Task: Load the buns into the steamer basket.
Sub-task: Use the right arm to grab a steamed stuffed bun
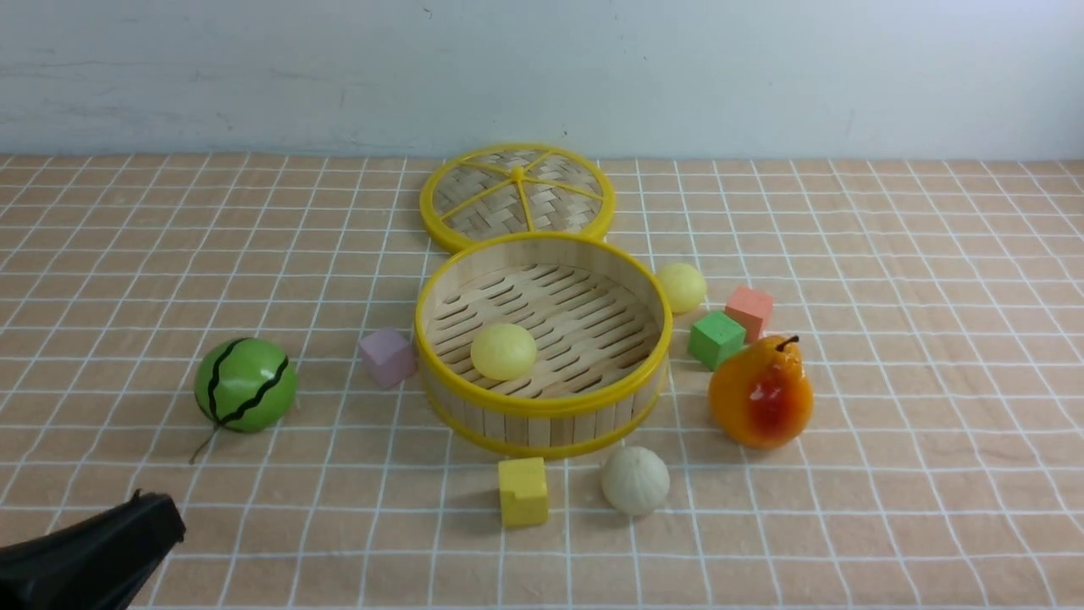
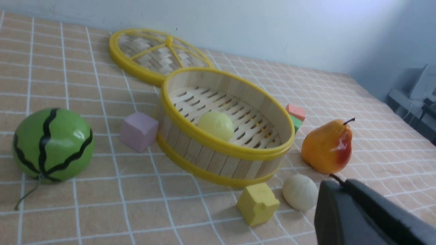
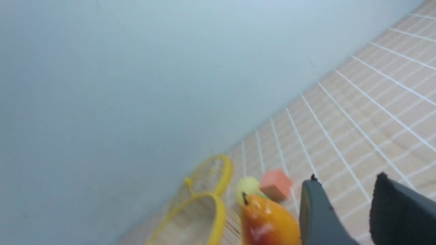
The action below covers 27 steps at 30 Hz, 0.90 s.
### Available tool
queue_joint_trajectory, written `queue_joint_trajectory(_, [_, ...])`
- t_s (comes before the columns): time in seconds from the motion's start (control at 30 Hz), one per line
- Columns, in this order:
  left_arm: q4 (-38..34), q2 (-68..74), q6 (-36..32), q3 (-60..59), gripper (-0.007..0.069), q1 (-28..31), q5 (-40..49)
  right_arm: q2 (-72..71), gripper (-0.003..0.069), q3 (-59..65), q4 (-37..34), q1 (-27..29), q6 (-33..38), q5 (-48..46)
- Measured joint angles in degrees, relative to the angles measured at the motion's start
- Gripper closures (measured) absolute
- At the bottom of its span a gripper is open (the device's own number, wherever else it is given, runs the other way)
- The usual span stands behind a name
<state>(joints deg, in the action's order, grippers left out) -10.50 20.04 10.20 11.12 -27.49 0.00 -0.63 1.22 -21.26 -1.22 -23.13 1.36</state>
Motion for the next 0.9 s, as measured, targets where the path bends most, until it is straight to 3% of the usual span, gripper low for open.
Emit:
queue_joint_trajectory(0.1, [0.1, 0.0, 0.0, 0.0, 0.0638, 0.0, -0.4, 1.3, 0.0461, -3.7, 0.0, -0.7, -1.1, -5.7])
queue_joint_trajectory(0.17, [0.1, 0.0, 0.0, 0.0, 0.0638, 0.0, -0.7, 8.3, 0.0517, -12.6, 2.9, -2.5, 1.0, -17.5])
queue_joint_trajectory(0.4, [0.2, 0.0, 0.0, 0.0, 0.0638, 0.0, -0.7, 45.9, 0.0643, -39.2, 8.5, -6.0, 20.4, -51.0])
queue_joint_trajectory(0.57, [0.2, 0.0, 0.0, 0.0, 0.0638, 0.0, -0.5, 63.8, 0.0657, -48.2, 8.1, -9.2, 25.3, -56.5])
queue_joint_trajectory(0.67, [0.2, 0.0, 0.0, 0.0, 0.0638, 0.0, 0.6, 73.2, 0.0657, -53.7, 7.9, -18.1, 25.0, -53.0])
queue_joint_trajectory(0.7, [0.2, 0.0, 0.0, 0.0, 0.0638, 0.0, 0.6, 73.7, 0.0657, -53.7, 7.9, -18.1, 25.0, -52.7])
queue_joint_trajectory(0.73, [0.2, 0.0, 0.0, 0.0, 0.0638, 0.0, 1.0, 77.3, 0.0657, -56.3, 8.7, -22.4, 23.8, -50.2])
queue_joint_trajectory(0.9, [0.2, 0.0, 0.0, 0.0, 0.0638, 0.0, 1.4, 87.6, 0.0611, -64.1, 14.1, -31.5, 19.0, -45.9])
